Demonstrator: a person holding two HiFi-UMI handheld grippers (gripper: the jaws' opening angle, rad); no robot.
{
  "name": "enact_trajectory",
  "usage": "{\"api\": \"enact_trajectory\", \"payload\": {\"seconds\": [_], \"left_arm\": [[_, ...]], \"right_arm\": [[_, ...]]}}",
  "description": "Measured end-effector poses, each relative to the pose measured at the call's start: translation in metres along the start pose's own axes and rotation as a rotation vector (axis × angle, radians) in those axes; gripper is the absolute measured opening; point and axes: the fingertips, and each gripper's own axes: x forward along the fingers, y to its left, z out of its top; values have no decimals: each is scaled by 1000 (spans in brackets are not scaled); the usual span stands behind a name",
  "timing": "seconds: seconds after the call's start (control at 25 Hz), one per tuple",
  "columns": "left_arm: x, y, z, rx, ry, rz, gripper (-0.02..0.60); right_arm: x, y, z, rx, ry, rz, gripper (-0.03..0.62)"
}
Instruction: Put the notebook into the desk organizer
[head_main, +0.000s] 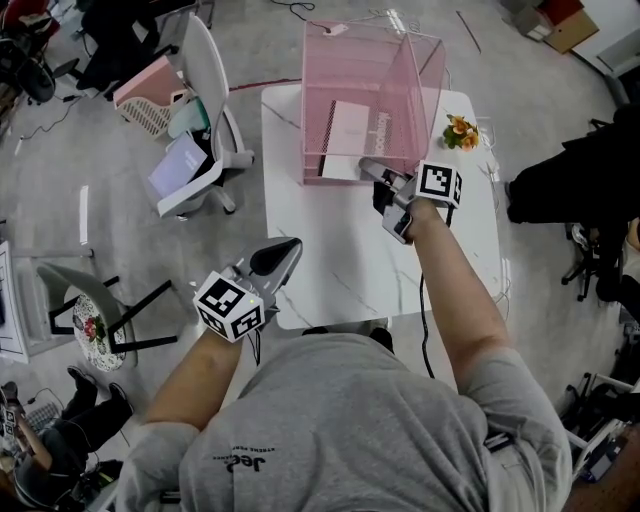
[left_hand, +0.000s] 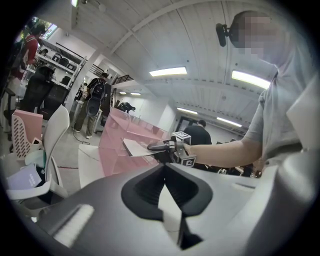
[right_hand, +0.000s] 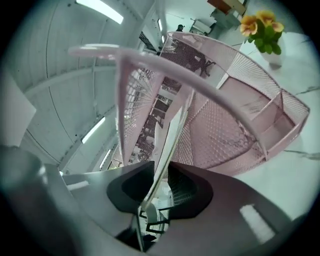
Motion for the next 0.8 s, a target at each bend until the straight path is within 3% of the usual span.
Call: {"api": "enact_trajectory", "payload": {"seconds": [0.16,0.28,0.52,0.68,0.8], "left_arm": [[0,-3,-3,-5,3,-8,60],[-1,-4,-7,-7,8,-13,60],[-2,-7,-10,-12,11,-17,60],[-1,-8,-10,-11,10,-21,60],[0,-8,-10,-9,12,-23,60]], "right_arm": [[-2,12,0,-116,-35,32,168],[2,22,-8,-234,9,56,244],[3,21,-17,-398,85,2,253],[-1,7,-9,-531,81,-105,253],[-2,7,-4,-554,51,-134,250]]}}
